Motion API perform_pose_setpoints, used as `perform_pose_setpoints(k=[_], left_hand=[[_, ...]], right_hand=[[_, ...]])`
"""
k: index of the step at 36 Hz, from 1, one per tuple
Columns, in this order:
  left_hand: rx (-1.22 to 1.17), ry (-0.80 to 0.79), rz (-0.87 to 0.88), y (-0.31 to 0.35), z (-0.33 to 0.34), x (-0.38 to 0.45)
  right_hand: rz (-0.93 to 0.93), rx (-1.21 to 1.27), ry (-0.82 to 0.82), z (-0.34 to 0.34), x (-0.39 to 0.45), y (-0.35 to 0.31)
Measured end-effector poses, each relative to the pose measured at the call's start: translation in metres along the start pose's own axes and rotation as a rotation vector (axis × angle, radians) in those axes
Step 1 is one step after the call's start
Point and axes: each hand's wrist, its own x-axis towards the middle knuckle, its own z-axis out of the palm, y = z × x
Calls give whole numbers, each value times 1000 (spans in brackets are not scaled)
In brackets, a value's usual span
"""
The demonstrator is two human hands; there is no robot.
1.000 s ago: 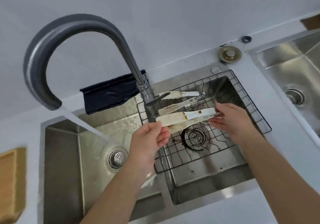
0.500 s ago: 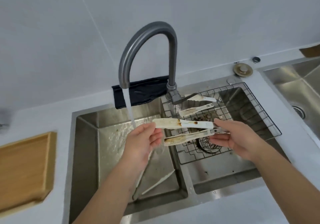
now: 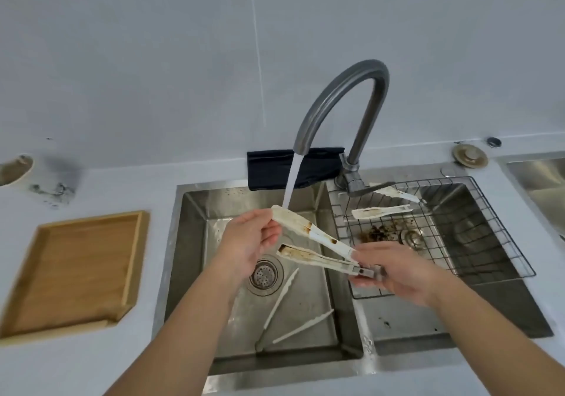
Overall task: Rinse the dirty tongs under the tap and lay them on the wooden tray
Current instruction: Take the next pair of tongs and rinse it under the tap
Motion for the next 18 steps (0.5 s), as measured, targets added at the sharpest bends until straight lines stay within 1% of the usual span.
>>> perform_pose_setpoints(k=[9, 14, 18], left_hand=[[-48, 56, 37, -5, -22, 23], [-54, 36, 51, -12, -20, 27], [-19, 52, 82, -20, -16, 37]], right_hand=[[-22, 37, 96, 44, 16, -5], [-30, 36, 158, 54, 26, -8], [-65, 48, 222, 59, 31, -11]])
